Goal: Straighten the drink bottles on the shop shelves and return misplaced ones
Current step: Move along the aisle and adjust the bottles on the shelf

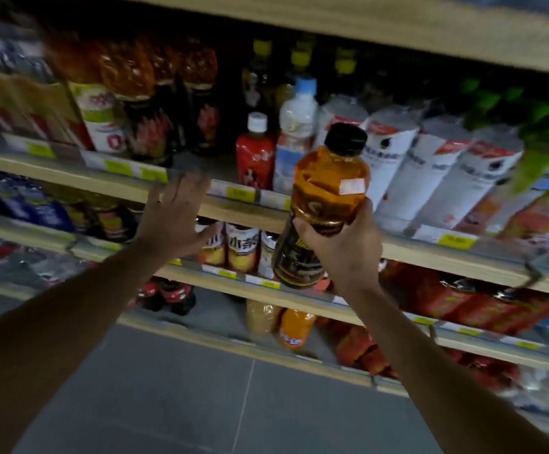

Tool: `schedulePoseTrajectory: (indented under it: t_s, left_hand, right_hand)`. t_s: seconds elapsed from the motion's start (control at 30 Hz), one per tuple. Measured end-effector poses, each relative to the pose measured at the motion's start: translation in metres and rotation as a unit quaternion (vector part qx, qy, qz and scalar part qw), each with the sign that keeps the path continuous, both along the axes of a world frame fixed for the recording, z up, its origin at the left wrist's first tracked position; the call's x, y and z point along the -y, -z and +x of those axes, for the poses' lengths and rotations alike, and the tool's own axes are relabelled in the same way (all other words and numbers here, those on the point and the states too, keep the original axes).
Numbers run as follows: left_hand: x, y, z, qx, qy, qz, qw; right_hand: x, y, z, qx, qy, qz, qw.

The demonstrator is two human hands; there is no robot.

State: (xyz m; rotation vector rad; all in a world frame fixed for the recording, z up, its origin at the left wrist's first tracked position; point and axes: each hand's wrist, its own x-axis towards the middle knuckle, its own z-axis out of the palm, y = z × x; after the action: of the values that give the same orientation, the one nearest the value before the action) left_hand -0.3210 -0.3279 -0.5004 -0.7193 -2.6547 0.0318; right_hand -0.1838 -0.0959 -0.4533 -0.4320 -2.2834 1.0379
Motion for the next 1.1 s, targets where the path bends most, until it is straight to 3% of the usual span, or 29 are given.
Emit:
schedulePoseTrajectory:
  t_s: [0.2, 0.53, 0.8, 1.1]
  left_hand:
    - [0.072, -0.01, -0.064, 0.007, 0.045, -0.063, 0.997]
    - [0.087, -0.021, -0.077, -0.021, 0.116, -0.098, 0.988]
    - [0.098, -0.017, -0.088, -0.053, 0.125, -0.078, 0.988]
    - [0.103, -0.009, -0.089, -0.07, 0.067, -0.073, 0.993]
  right_hand:
    - [0.072, -0.016, -0.06, -0.034, -0.028, -0.01, 0.999]
    - [0.119, -0.049, -0.106, -0.11, -0.03, -0.032, 0.993]
    - [0.125, -0.047, -0.121, -0.161, -0.029, -0.068, 0.984]
    - [0.135, -0.035, -0.142, -0.183, -0.031, -0.104, 0.977]
